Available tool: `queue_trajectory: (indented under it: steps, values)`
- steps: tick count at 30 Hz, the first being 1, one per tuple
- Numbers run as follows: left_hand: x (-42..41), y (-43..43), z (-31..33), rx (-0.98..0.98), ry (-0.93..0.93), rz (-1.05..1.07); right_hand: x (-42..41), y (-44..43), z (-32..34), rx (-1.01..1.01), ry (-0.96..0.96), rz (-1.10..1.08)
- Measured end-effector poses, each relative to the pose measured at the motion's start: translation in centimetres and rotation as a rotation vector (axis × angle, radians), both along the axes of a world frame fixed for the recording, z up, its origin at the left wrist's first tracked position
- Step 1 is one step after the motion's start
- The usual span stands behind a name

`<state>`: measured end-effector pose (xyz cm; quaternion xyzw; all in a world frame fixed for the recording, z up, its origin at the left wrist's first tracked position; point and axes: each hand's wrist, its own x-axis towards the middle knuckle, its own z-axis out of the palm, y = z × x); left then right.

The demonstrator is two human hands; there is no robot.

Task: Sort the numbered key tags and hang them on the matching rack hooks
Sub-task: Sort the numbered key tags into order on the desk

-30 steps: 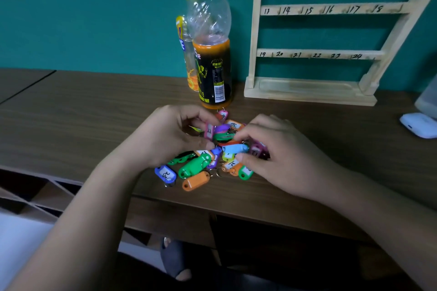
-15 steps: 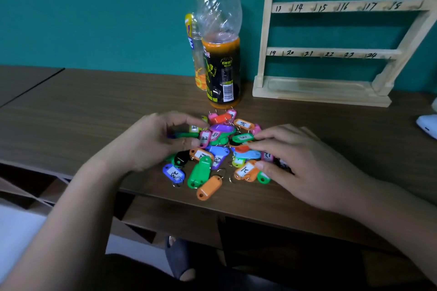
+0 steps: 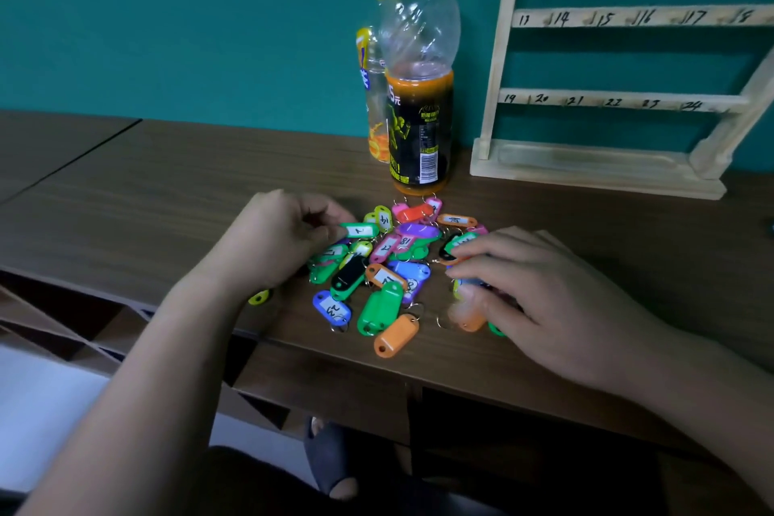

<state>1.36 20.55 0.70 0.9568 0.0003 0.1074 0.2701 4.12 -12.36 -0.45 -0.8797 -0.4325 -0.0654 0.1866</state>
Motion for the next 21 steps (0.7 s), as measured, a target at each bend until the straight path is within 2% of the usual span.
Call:
queue_trajectory:
  steps: [8, 12, 15, 21]
  values:
    - [0.5, 1.0, -0.1, -0.186, -0.016, 0.08, -1.0, 3.9, 0.7, 0.065, 0.035, -0.009]
    - [0.1, 1.5, -0.1, -0.057, -0.009, 0.158, -1.6, 6.0, 0.7, 0.088, 0.071, -0.026]
    - [-0.6, 1.7, 0.7, -0.05, -0.027, 0.11, -2.0, 7.1, 0.6, 0.126, 0.096, -0.062]
    - [-1.6, 1.1, 0.9, -0.042, 0.156, 0.023, -2.3, 7.8, 0.5, 0.115, 0.117, -0.082]
